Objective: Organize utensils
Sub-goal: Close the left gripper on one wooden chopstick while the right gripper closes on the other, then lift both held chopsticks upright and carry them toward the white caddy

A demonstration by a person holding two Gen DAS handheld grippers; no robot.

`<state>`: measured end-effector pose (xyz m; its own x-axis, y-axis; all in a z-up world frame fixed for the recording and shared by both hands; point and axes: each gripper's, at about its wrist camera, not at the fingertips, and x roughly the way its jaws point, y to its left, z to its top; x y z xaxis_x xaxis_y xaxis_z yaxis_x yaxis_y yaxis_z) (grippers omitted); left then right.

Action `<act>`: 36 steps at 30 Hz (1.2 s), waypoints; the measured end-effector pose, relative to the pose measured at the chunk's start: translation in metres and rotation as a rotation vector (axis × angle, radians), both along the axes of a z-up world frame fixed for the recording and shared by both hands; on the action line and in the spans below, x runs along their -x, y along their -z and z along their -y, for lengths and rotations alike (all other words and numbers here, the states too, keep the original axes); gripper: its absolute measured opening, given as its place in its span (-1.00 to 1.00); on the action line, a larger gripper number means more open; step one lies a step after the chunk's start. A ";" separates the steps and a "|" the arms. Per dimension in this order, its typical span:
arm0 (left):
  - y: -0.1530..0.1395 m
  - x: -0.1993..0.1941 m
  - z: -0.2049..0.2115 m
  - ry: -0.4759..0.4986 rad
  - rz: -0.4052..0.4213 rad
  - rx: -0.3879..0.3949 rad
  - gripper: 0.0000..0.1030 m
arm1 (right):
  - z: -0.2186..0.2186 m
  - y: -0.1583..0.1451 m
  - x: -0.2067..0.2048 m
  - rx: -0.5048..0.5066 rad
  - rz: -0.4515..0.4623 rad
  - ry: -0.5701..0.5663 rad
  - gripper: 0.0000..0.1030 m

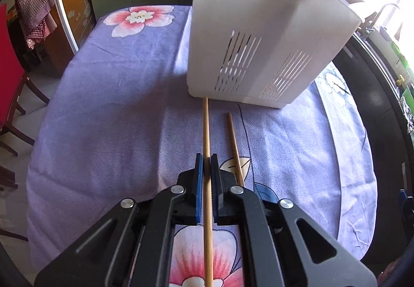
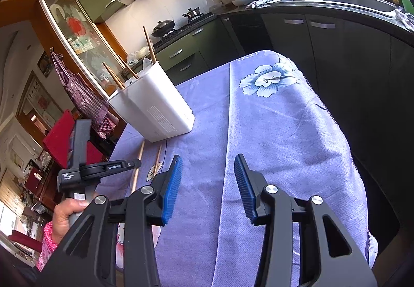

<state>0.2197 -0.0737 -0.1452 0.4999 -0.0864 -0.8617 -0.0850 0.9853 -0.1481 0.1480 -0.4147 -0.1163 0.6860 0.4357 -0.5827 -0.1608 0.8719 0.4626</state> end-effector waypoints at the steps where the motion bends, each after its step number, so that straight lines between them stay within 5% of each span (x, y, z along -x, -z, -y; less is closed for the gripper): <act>1: -0.009 0.008 -0.004 0.004 0.027 0.005 -0.89 | -0.003 0.000 -0.001 0.007 -0.004 -0.003 -0.16; 11: -0.087 0.093 -0.044 0.008 0.337 -0.018 -0.89 | -0.104 0.020 -0.038 0.171 -0.058 -0.139 -0.16; 17: -0.092 0.105 -0.063 0.009 0.360 0.004 -0.89 | -0.192 0.048 -0.073 0.322 -0.102 -0.251 -0.16; 21: -0.092 0.110 -0.069 0.016 0.368 0.004 -0.89 | -0.227 0.063 -0.096 0.405 -0.136 -0.279 -0.33; 32: -0.090 0.109 -0.074 0.030 0.370 0.026 -0.89 | -0.253 0.080 -0.116 0.503 -0.154 -0.264 -0.46; 36: -0.090 0.110 -0.075 0.030 0.368 0.023 -0.89 | -0.253 0.079 -0.109 0.516 -0.139 -0.264 -0.76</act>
<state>0.1100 0.0011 -0.0548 0.7733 -0.1226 -0.6221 0.0068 0.9827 -0.1853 0.2566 -0.1616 -0.1955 0.4955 0.2177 -0.8409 -0.3711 0.9283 0.0217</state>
